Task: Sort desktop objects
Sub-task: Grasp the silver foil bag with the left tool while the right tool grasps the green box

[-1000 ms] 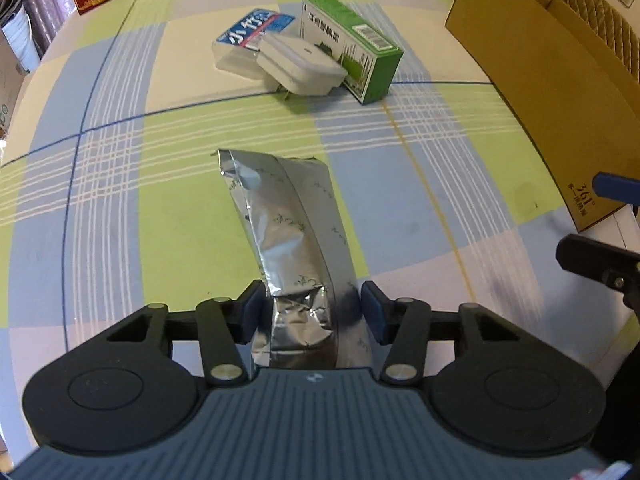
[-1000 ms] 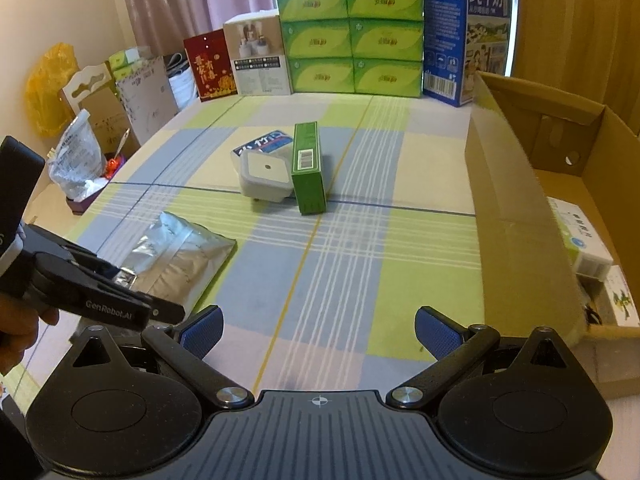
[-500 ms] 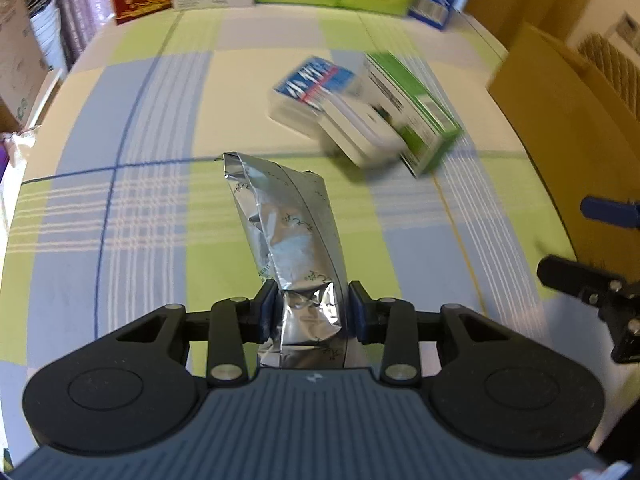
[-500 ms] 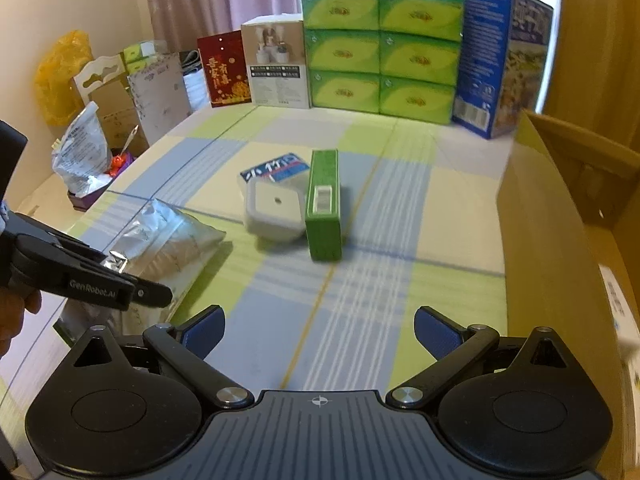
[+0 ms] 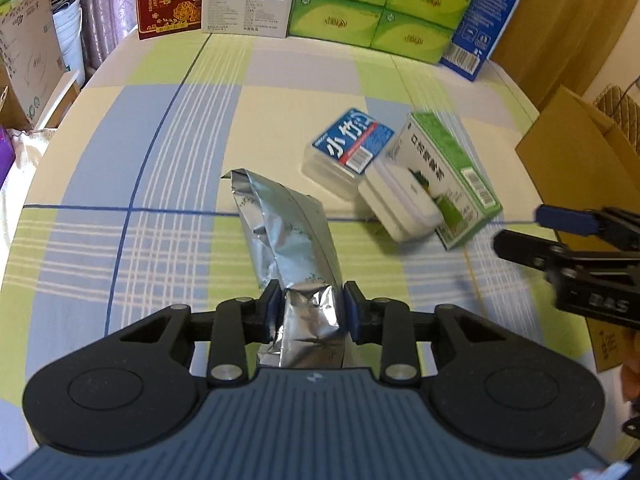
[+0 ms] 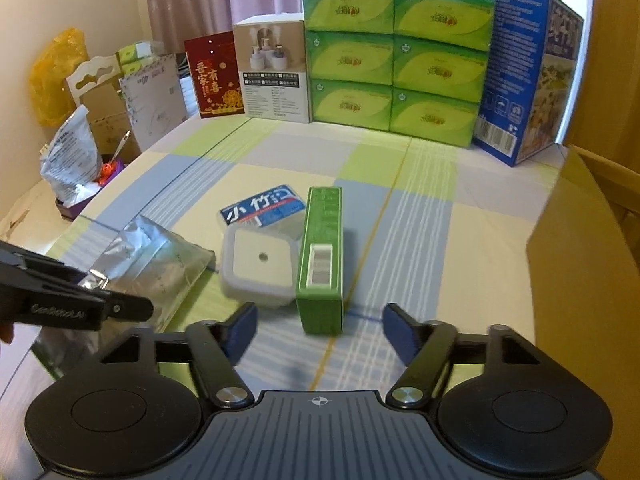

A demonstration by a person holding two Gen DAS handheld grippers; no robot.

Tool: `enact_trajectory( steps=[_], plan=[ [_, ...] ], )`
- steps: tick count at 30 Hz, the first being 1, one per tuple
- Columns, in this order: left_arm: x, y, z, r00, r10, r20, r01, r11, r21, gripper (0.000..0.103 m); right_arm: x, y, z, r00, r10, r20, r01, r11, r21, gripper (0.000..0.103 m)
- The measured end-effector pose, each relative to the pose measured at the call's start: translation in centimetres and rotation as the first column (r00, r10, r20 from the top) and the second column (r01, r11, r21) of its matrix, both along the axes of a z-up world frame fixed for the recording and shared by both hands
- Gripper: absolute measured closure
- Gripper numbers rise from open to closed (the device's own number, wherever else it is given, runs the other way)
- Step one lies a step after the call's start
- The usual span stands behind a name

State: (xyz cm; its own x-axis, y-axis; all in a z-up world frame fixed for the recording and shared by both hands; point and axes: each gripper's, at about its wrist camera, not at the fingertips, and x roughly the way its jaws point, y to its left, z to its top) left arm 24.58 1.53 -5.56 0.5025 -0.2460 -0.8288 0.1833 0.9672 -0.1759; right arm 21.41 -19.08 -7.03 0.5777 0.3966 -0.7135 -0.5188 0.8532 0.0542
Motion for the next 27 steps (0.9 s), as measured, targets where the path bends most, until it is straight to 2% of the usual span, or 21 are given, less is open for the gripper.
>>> enact_trajectory(
  steps=[6, 10, 13, 15, 16, 18, 20, 22, 27],
  plan=[
    [0.7, -0.1, -0.7, 1.000, -0.003, -0.015, 0.003, 1.000, -0.019, 0.077, 2.6, 1.7, -1.5, 1.000, 0.005, -0.011, -0.006, 0.999, -0.034, 0.043],
    [0.9, 0.2, -1.2, 0.999, 0.007, -0.034, -0.008, 1.000, -0.026, 0.069, 3.9, 2.4, -2.5, 1.000, 0.002, -0.030, -0.003, 0.998, -0.059, 0.056],
    [1.1, 0.2, -1.6, 0.999, 0.004, -0.047, -0.005, 1.000, -0.024, 0.066, 4.3, 2.6, -2.9, 0.999, -0.007, -0.036, 0.004, 0.997, -0.079, 0.076],
    [1.4, 0.3, -2.0, 0.998, 0.004, -0.060, -0.006, 0.999, -0.034, 0.064, 4.2, 2.5, -3.0, 0.999, -0.015, -0.040, 0.012, 0.997, -0.083, 0.076],
    [1.6, 0.3, -2.1, 0.998, 0.005, -0.062, -0.008, 0.999, -0.033, 0.060, 4.0, 2.5, -3.0, 0.999, -0.019, -0.041, 0.015, 0.996, -0.089, 0.076],
    [1.8, 0.5, -2.4, 0.997, 0.007, -0.072, -0.009, 0.999, -0.039, 0.060, 3.3, 2.3, -2.8, 0.998, -0.030, -0.049, 0.025, 0.995, -0.095, 0.076],
    [1.6, 0.4, -2.1, 0.998, 0.002, -0.067, -0.005, 0.999, -0.037, 0.069, 2.1, 1.8, -2.6, 0.997, -0.040, -0.063, 0.034, 0.995, -0.091, 0.076],
    [1.2, 0.2, -1.8, 0.998, -0.005, -0.067, 0.003, 1.000, -0.023, 0.072, 0.6, 1.2, -2.4, 0.996, -0.048, -0.074, 0.042, 0.995, -0.089, 0.076],
    [-2.0, -0.5, -1.1, 0.995, -0.044, -0.091, 0.044, 0.999, -0.011, 0.073, -4.3, -1.0, -1.8, 0.991, -0.081, -0.106, 0.074, 0.995, -0.072, 0.076]
  ],
)
